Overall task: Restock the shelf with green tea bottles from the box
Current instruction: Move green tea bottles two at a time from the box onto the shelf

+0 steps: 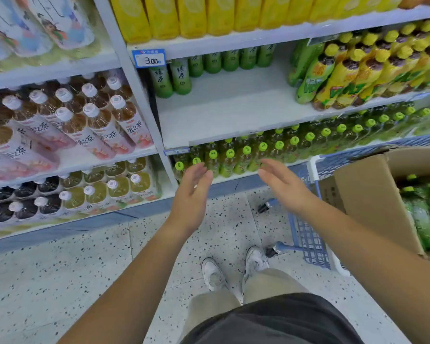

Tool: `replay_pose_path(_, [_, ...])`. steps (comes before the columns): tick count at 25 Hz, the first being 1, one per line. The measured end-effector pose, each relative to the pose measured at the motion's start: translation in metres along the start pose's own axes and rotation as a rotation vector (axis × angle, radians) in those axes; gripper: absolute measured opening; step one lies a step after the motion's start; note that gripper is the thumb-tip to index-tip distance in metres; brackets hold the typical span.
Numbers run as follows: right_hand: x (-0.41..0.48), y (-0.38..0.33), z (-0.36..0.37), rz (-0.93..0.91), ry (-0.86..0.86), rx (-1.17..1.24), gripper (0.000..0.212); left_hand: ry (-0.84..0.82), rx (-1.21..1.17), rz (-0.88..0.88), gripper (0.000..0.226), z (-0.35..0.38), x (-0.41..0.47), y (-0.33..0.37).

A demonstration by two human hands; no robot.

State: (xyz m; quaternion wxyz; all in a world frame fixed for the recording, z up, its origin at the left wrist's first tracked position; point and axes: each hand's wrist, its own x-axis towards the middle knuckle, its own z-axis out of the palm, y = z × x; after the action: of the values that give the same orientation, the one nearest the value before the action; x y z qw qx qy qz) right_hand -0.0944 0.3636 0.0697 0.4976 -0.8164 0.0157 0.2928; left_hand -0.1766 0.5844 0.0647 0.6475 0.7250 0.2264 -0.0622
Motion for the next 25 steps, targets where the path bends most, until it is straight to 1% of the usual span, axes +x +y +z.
replay_pose_path(2, [-0.023, 0.007, -0.012, 0.013, 0.054, 0.077, 0.055, -0.014, 0.037, 0.037, 0.042, 0.013, -0.014, 0.006])
replay_pose_path(5, [-0.051, 0.020, -0.027, 0.052, 0.102, 0.165, 0.054, -0.049, 0.044, 0.065, 0.045, 0.033, -0.031, 0.017])
replay_pose_path(7, [-0.071, 0.033, -0.043, 0.050, 0.118, 0.193, 0.053, -0.074, 0.074, 0.107, 0.046, 0.051, -0.041, 0.028])
replay_pose_path(10, [-0.094, 0.050, -0.074, 0.029, 0.162, 0.181, 0.052, -0.115, 0.096, 0.130, 0.042, 0.083, -0.051, 0.044])
replay_pose_path(13, [-0.120, 0.078, -0.123, 0.028, 0.239, 0.184, 0.053, -0.171, 0.110, 0.149, 0.042, 0.137, -0.067, 0.055])
replay_pose_path(15, [-0.136, 0.097, -0.155, 0.027, 0.257, 0.180, 0.054, -0.202, 0.114, 0.154, 0.045, 0.177, -0.078, 0.059])
replay_pose_path(17, [-0.152, 0.115, -0.188, 0.032, 0.251, 0.156, 0.056, -0.218, 0.103, 0.146, 0.047, 0.219, -0.088, 0.061])
replay_pose_path(19, [-0.164, 0.133, -0.221, 0.053, 0.239, 0.182, 0.057, -0.238, 0.093, 0.130, 0.045, 0.257, -0.099, 0.062])
replay_pose_path(22, [-0.174, 0.161, -0.273, 0.059, 0.231, 0.162, 0.057, -0.261, 0.069, 0.099, 0.054, 0.316, -0.113, 0.065])
replay_pose_path(25, [-0.178, 0.187, -0.316, 0.103, 0.224, 0.146, 0.057, -0.275, 0.048, 0.047, 0.048, 0.366, -0.117, 0.068])
